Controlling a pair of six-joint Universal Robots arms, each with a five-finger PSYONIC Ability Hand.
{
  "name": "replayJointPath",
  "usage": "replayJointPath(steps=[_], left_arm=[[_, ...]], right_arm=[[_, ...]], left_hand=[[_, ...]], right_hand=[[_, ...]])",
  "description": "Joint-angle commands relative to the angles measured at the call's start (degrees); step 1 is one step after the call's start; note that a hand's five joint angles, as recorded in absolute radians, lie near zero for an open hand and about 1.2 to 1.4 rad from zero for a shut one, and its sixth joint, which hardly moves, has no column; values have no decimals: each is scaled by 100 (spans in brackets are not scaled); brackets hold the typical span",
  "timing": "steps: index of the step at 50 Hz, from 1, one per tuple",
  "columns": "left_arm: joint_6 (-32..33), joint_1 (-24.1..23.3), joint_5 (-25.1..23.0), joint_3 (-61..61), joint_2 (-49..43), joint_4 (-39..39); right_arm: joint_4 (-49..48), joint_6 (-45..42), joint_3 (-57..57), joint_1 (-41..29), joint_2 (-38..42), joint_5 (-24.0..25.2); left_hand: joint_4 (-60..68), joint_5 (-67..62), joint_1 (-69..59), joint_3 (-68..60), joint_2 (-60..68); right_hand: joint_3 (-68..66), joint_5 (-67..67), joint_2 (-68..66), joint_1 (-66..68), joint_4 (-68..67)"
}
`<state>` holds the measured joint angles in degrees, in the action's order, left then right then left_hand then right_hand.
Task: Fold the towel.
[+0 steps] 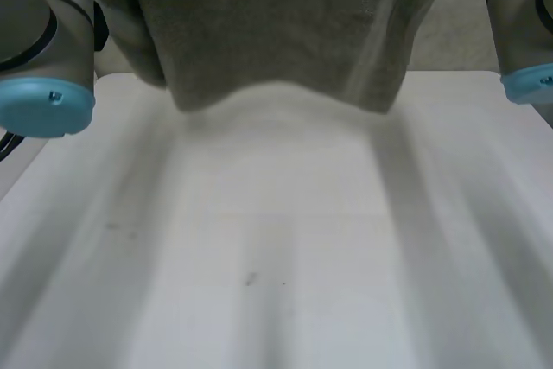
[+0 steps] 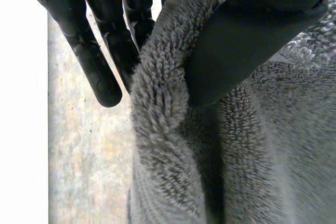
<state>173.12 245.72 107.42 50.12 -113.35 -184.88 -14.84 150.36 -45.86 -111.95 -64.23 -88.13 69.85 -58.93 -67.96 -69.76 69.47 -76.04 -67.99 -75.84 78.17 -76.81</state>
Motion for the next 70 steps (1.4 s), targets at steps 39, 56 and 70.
replayJointPath(steps=[39,56,70], left_arm=[[872,-60,-765,5500,876,-584],[986,793,-1891,5157,551,-892],[1197,837,-1944,4542,-117,-1393]], right_arm=[[-45,-358,-6075,393,-538,1193],[-80,-349,-6110,578,-538,1193],[-89,-384,-6154,551,-511,1184]], left_hand=[[-5913,5821,5724,5904,-5875],[-5577,5485,5388,5567,-5539],[-5459,5367,5270,5450,-5421]], right_hand=[[-396,-201,-416,183,-319],[-396,-201,-416,183,-319],[-396,-201,-416,183,-319]])
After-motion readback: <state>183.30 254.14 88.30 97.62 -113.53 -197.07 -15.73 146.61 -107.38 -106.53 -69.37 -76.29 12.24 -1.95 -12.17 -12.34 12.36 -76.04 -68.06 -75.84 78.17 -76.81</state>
